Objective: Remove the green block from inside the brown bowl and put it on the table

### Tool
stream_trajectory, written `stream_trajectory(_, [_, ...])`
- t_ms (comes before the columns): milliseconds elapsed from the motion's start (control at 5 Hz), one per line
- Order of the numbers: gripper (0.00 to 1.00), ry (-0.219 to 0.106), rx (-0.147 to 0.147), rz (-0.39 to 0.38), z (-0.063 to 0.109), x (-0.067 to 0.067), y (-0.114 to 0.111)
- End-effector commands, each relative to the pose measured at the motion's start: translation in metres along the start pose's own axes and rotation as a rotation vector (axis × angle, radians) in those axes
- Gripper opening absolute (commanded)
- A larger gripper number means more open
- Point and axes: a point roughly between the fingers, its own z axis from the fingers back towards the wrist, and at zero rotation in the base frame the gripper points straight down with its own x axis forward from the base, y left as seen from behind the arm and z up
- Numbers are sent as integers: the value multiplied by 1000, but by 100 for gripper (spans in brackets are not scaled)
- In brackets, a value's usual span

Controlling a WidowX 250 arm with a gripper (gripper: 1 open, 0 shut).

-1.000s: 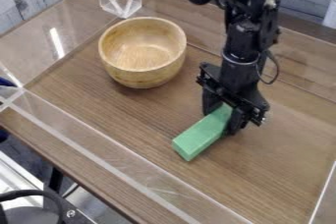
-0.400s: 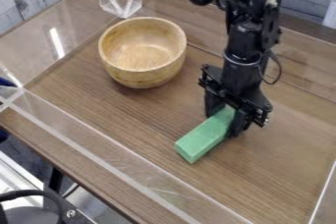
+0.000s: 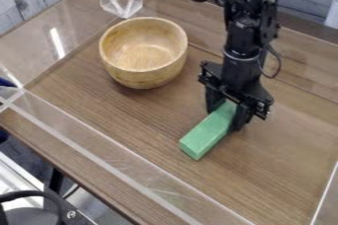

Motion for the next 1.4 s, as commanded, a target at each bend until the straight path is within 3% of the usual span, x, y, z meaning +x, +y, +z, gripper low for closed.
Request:
stream_trajectory(0, [0,-41,12,11,10,10,12])
stream_trajectory(200, [0,-33,19,17,10,8,20])
stream_trajectory(400, [0,-36,-2,-3,11,9,24])
stream_trajectory(600, [100,-55,-5,-20,18,8,26])
stream_trajectory(800, [100,-85,-9,-34,30,7,28])
stream_trajectory(1200, [100,-146,7,14,58,12,42])
